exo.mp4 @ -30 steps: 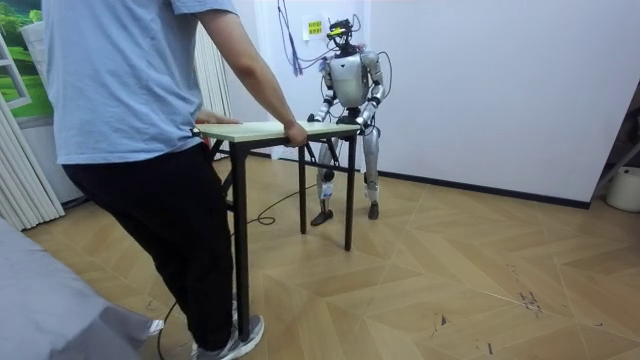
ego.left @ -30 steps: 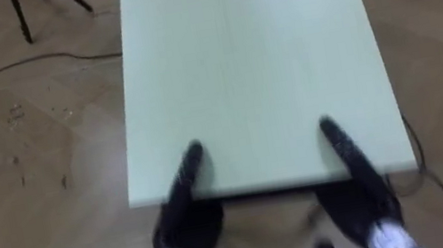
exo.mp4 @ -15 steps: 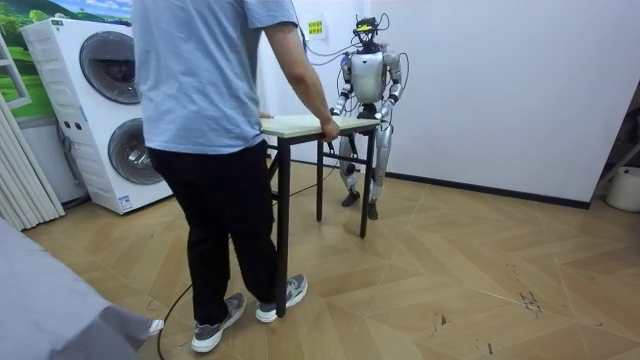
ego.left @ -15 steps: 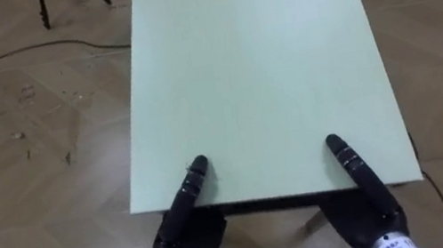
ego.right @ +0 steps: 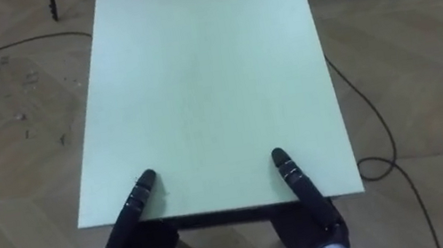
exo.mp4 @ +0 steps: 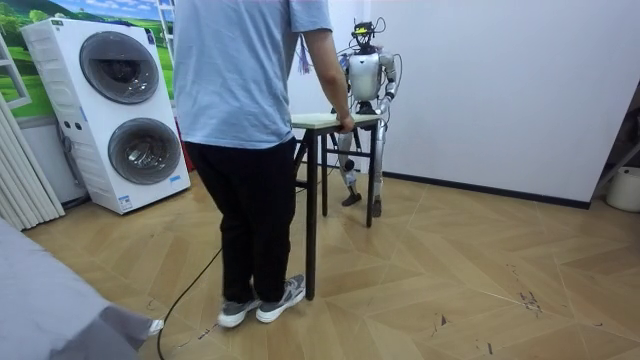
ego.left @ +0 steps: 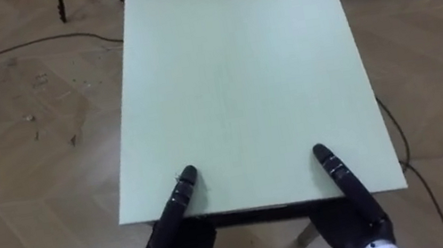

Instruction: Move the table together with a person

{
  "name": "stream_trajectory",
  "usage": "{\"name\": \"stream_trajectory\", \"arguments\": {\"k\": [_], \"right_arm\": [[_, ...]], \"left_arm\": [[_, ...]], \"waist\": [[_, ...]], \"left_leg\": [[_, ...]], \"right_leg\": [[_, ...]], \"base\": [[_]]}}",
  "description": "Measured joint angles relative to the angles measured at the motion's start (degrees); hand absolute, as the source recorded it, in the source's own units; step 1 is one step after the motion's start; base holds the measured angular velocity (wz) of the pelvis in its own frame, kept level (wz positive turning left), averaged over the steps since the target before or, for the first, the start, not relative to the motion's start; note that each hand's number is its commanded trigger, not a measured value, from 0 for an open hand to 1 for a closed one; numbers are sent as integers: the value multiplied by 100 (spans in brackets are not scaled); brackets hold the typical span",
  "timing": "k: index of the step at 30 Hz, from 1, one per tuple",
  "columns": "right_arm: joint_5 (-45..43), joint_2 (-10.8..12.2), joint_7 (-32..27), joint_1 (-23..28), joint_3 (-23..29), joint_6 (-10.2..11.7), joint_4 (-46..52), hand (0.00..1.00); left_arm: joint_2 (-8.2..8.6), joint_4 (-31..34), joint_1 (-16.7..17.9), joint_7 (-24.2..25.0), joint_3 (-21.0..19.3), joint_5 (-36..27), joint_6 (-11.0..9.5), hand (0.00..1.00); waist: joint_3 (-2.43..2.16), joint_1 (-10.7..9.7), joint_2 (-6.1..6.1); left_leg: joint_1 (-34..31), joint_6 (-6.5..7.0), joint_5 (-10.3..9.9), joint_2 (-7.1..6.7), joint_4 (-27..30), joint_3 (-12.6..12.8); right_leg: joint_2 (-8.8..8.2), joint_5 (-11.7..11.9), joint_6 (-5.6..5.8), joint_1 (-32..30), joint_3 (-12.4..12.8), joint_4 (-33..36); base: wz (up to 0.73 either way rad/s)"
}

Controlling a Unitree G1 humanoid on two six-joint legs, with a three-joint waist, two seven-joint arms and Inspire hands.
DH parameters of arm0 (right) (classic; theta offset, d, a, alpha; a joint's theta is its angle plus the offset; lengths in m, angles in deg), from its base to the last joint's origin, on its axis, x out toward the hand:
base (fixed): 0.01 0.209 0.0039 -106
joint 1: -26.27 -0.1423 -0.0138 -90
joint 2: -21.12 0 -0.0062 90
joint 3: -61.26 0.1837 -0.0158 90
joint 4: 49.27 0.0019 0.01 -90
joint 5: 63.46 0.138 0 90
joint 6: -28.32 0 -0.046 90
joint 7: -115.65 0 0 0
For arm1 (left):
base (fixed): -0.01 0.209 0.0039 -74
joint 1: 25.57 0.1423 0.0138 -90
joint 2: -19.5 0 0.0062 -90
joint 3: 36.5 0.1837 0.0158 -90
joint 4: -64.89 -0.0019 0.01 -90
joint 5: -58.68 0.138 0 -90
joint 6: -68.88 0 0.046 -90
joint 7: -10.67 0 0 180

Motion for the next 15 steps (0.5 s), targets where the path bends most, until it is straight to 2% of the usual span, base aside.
{"name": "stream_trajectory", "arguments": {"k": [1, 2, 3, 5, 6, 7, 8, 9, 10, 11, 13, 14, 15], "right_arm": [[-11, 5, 0, 1, -25, 19, -4, 100], [-15, 7, 5, -2, -83, 73, 0, 100], [-12, 5, 13, -4, -101, 112, 2, 100], [-17, -7, 36, -5, -109, 158, 43, 100], [-24, -37, 36, -20, -100, 168, 49, 100], [-24, -42, 34, -34, -105, 200, 50, 100], [-18, -33, 28, -33, -105, 202, 49, 100], [13, -32, 23, -37, -102, 205, 53, 100], [32, -52, 24, -44, -91, 208, 60, 100], [62, -115, 24, -70, -82, 209, 93, 100], [75, -186, 26, -191, -69, 208, 102, 100], [73, -179, 38, -233, -18, 208, 103, 100], [65, -172, 64, -249, 40, 196, 89, 100]], "left_arm": [[9, 0, 33, 12, -1, -16, -7, 100], [10, -2, 61, 51, -5, -23, -20, 100], [10, -2, 56, 58, -12, -20, -23, 100], [21, 4, 45, 101, 4, -16, -53, 100], [27, 18, 36, 106, 5, -11, -54, 100], [24, 17, -10, 81, 0, -13, -53, 100], [14, 16, -35, 45, 7, -12, -50, 100], [-4, 16, -94, -22, 21, -12, -51, 100], [-5, 16, -122, -49, 34, -14, -49, 100], [3, 21, -171, -69, 55, -22, -46, 100], [5, 37, -247, -71, 75, -67, -46, 100], [18, 33, -312, -95, 124, -67, -47, 100], [32, 14, -384, -141, 177, -67, -51, 100]], "waist": [[-3, 15, 19], [9, -8, 66], [7, -94, 77], [2, -231, 118], [-1, -311, 177], [17, -435, 213], [24, -489, 226], [25, -642, 231], [25, -701, 254], [17, -779, 335], [60, -855, 442], [84, -939, 520], [88, -966, 555]], "left_leg": [[52, -3, -70, 116, 319, -152], [227, -20, -132, 313, 724, -461], [466, -13, -153, 444, 805, -727], [1026, -94, -233, 559, 559, -857], [1392, -209, -319, 559, 264, -902], [1614, -407, -530, 483, -273, -889], [1677, -373, -609, 415, -484, -888], [1708, -385, -642, 310, -866, -864], [1712, -390, -649, 279, -1043, -802], [1724, -388, -665, 220, -1357, -754], [1720, -358, -754, 158, -1659, -541], [1671, -324, -843, 116, -1715, -345], [1601, -291, -910, 17, -1758, -302]], "right_leg": [[48, 23, -39, 14, -50, -5], [109, 57, -98, 15, -210, -4], [132, 75, -131, -60, -335, 22], [112, 96, -133, -221, -431, 114], [86, 138, -107, -290, -479, 153], [16, 175, -55, -322, -544, 194], [-17, 218, -24, -334, -562, 180], [-77, 335, 24, -375, -602, 126], [-110, 412, 45, -394, -624, 43], [-212, 596, 48, -448, -708, -116], [-314, 783, 60, -594, -720, -190], [-418, 887, 98, -685, -746, -192], [-521, 1010, 138, -792, -722, -196]], "base": [[-34], [0], [20], [29], [32], [33], [53], [49], [50], [22], [14], [18], [15]]}}
